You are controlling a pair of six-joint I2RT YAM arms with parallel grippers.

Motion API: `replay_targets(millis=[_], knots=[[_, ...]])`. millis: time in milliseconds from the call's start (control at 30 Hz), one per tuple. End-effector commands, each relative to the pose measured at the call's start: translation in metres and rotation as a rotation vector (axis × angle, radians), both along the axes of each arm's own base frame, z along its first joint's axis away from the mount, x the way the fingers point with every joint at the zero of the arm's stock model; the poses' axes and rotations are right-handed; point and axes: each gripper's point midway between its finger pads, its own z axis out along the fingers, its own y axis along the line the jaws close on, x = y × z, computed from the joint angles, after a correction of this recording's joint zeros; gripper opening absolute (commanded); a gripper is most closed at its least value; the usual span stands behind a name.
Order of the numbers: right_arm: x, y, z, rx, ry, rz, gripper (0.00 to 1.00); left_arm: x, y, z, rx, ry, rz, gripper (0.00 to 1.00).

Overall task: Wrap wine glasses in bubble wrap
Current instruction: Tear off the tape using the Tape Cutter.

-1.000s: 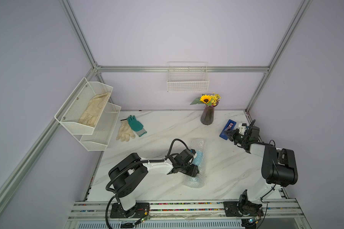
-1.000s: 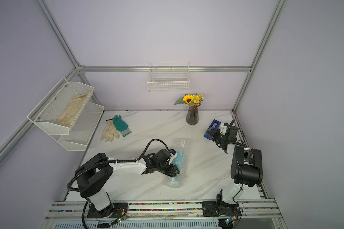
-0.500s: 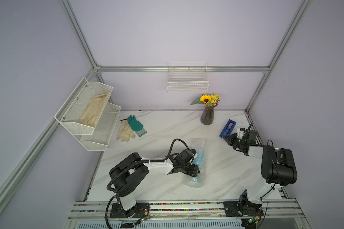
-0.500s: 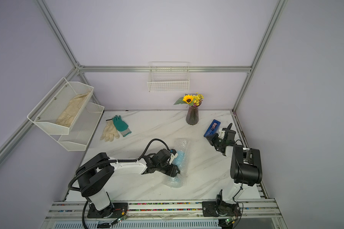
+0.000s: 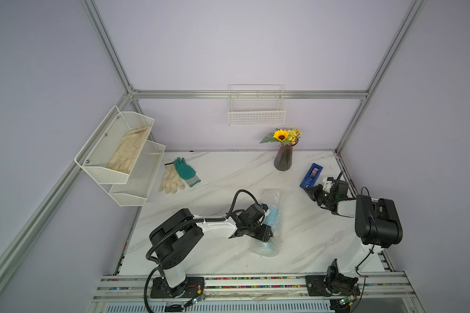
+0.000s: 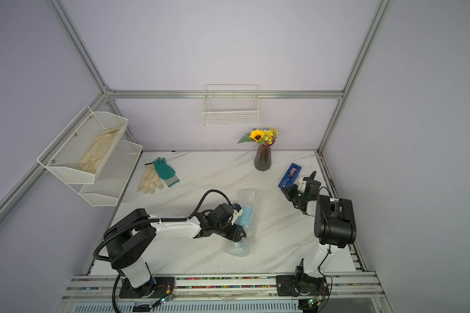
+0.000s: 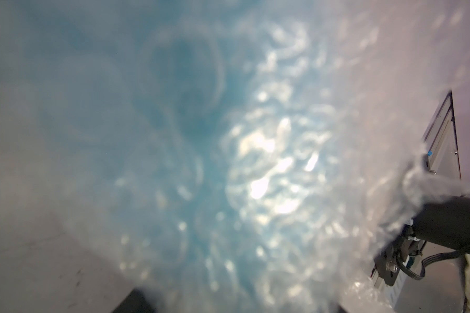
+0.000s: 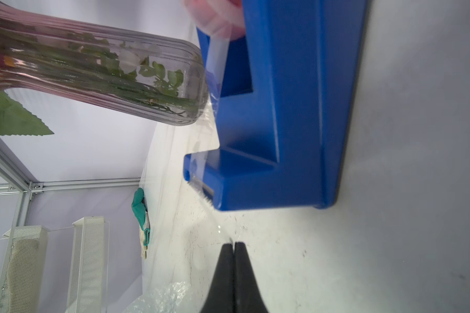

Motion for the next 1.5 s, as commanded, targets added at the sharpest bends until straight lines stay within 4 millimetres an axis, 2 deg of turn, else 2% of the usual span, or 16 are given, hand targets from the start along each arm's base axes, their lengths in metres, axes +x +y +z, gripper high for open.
replay_targets(millis=[0,300,433,700,767,933,1000,1100,1267,1467], knots=[[-0.020,0.006,-0.033,0.015,0.120,0.003,0.00,0.008,-0.014,0.010,-0.026,-0.021,-0.004,0.58],[-0.025,-0.017,-0.047,-0.045,0.178,-0.092,0.00,0.009,-0.015,0.012,-0.028,-0.030,-0.008,0.58],[-0.027,-0.020,-0.057,-0.046,0.213,-0.106,0.00,0.009,-0.016,0.013,-0.032,-0.032,-0.011,0.58],[-0.029,-0.022,-0.060,-0.063,0.232,-0.113,0.00,0.010,-0.016,0.014,-0.033,-0.033,-0.010,0.58],[-0.026,-0.015,-0.044,-0.039,0.169,-0.072,0.00,0.010,-0.016,0.014,-0.032,-0.034,-0.013,0.58],[-0.022,0.015,0.030,-0.065,-0.096,0.106,0.00,0.008,-0.013,0.013,-0.016,-0.037,-0.024,0.58],[-0.026,0.030,0.047,-0.094,-0.148,0.190,0.00,0.008,-0.012,0.013,-0.011,-0.038,-0.029,0.58],[-0.041,0.062,0.063,-0.126,-0.196,0.315,0.00,0.007,-0.009,0.015,0.003,-0.049,-0.037,0.58],[-0.086,0.117,0.100,-0.144,-0.418,0.520,0.00,0.008,0.003,0.020,0.015,-0.063,-0.052,0.56],[-0.129,0.159,0.117,-0.127,-0.502,0.679,0.00,0.010,0.032,0.027,0.032,-0.076,-0.059,0.54]])
